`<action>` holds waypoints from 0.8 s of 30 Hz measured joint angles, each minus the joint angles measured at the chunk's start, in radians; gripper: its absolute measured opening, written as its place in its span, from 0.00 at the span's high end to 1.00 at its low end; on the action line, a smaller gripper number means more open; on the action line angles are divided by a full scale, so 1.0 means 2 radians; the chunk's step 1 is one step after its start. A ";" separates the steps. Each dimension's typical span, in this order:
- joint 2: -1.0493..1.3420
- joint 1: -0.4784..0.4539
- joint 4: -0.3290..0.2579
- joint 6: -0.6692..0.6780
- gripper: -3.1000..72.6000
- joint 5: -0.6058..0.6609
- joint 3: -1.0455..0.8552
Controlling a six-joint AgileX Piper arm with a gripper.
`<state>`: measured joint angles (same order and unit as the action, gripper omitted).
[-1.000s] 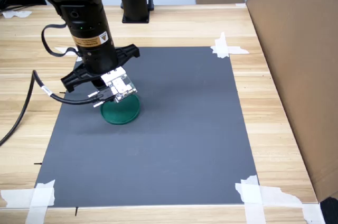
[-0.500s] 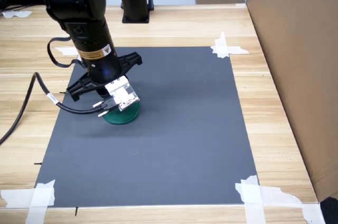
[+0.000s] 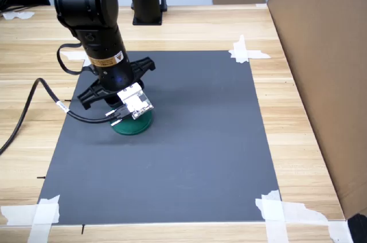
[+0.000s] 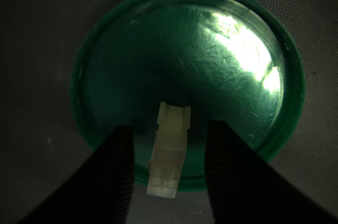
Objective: Grasp a white terminal and put it in the green lid.
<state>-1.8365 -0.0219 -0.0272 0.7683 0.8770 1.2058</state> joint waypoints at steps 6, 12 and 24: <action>0.007 0.000 0.000 0.002 0.30 0.000 0.000; 0.084 0.000 0.000 -0.002 0.25 -0.019 -0.001; 0.269 -0.043 -0.047 -0.060 0.89 -0.080 -0.021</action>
<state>-1.2981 -0.1073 -0.1213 0.6474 0.7161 1.1629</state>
